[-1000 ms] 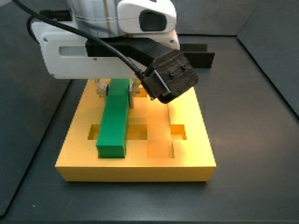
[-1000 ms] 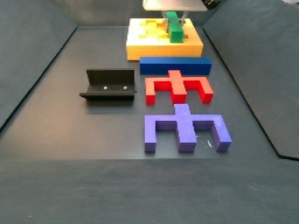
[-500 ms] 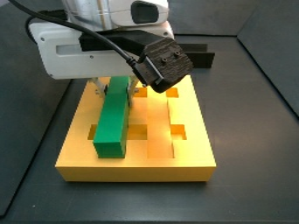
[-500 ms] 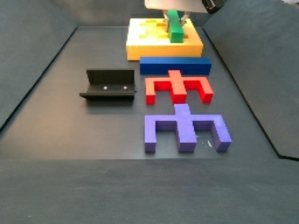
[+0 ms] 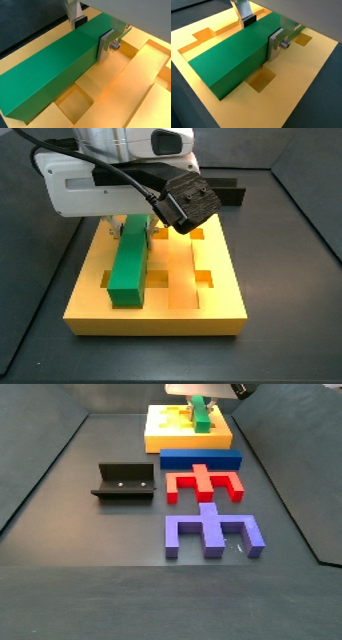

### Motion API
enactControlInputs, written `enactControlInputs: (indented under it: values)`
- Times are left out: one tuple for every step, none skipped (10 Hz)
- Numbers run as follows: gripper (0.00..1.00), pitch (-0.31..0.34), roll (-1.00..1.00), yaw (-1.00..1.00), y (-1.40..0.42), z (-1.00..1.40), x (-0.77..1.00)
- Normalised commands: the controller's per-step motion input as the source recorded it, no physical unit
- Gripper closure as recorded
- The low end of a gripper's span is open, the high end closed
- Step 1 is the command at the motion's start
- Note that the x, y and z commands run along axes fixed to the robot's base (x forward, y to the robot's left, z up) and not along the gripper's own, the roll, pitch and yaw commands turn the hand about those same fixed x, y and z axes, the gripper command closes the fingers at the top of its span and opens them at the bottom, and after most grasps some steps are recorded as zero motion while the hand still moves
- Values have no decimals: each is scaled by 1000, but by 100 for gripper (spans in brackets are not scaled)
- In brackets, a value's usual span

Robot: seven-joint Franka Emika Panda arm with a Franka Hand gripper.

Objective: Pick up the green object. Move up. Move to above the board. Insert the green object.
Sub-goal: Insert the green object.

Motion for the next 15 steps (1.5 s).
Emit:
enactControlInputs:
  values:
    - [100,77,131,0,-51,-246,20]
    - [100,226,423,9,-269,-174,71]
    - [100,236,393,0,-149,-214,97]
    - [100,259,336,-66,-66,-137,0]
    - [100,157,243,-29,0,-120,0]
    - [100,91,167,0,0,-231,0]
    - [100,-3,0,11,74,-397,-131]
    - [100,-137,-177,166,91,-583,-40]
    - [100,-160,-247,211,86,-531,0]
    - [100,-86,-77,163,3,-340,123]
    - [100,-183,-3,123,0,-266,366]
    - [100,-181,-21,0,0,-354,317]
    - [100,0,3,0,20,-286,63]
    - [100,-70,0,-17,17,-280,0]
    - [100,-100,-7,0,0,-194,0]
